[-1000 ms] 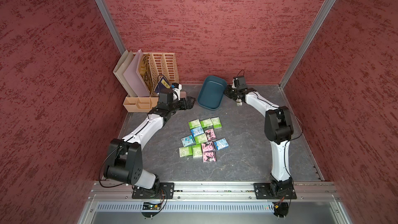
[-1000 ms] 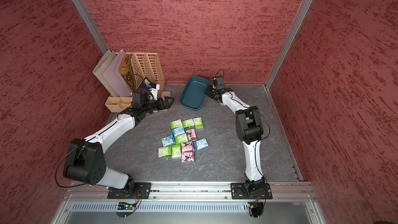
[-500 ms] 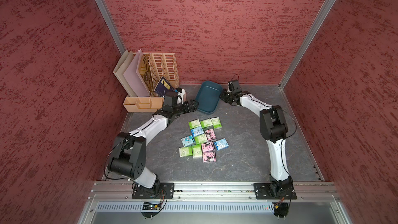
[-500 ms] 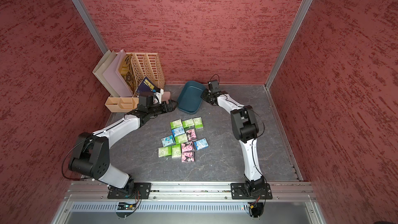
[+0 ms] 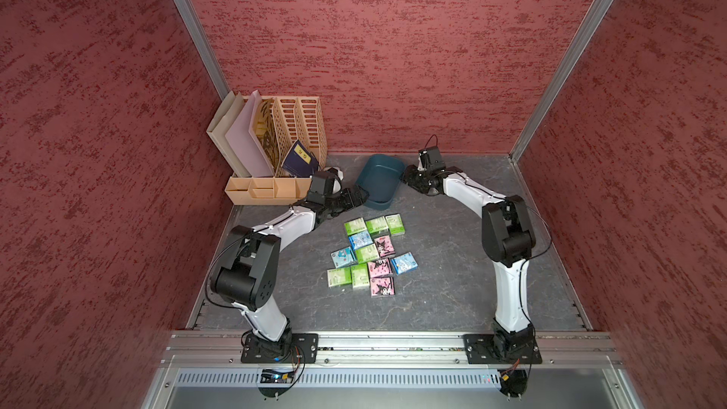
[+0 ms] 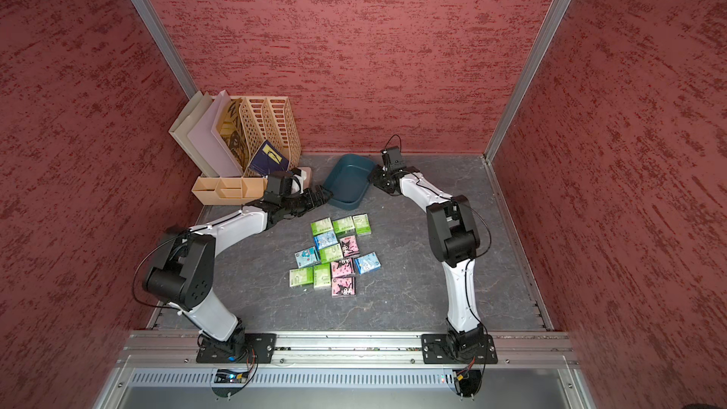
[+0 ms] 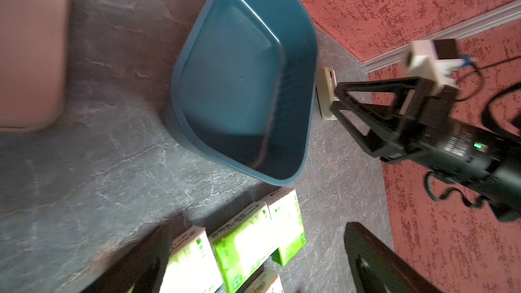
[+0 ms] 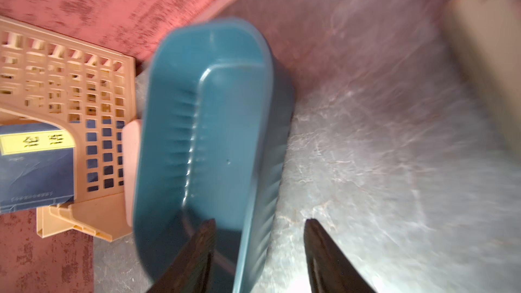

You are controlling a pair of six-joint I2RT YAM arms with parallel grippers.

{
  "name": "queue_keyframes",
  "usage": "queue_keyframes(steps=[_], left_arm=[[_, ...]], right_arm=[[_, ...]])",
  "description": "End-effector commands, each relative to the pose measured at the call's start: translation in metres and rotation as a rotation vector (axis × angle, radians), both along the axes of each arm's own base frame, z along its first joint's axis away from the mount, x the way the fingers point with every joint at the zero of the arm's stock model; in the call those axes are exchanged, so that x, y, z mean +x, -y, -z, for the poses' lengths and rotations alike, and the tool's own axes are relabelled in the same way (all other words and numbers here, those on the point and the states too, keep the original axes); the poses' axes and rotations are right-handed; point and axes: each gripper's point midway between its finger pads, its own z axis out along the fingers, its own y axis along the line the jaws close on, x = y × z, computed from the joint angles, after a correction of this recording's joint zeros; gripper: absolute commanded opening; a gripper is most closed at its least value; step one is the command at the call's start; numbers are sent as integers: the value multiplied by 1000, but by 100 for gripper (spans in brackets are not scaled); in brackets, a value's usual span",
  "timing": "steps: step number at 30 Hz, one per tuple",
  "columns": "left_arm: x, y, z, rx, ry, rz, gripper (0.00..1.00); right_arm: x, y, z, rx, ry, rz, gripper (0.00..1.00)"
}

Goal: Put the pocket tissues into the storage box
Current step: Place the storage box at the center of the board.

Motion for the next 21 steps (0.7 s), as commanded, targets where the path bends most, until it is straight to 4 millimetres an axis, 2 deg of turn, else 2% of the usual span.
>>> queue_keyframes(steps=[1, 6, 11, 16, 21], left_arm=[[-1, 12, 0, -1, -88, -39, 100], [-5, 5, 20, 33, -206, -146, 100], [10, -3, 25, 84, -243, -216, 98], [28, -5, 34, 86, -291, -268, 91], [39, 0, 42, 82, -335, -286, 83]], right_arm=[[-1, 33, -61, -142, 128, -12, 57], [-18, 62, -88, -182, 164, -30, 58], [-39, 71, -95, -183, 165, -66, 59], [-51, 80, -85, -149, 139, -79, 60], [-56, 87, -72, -117, 100, -94, 60]])
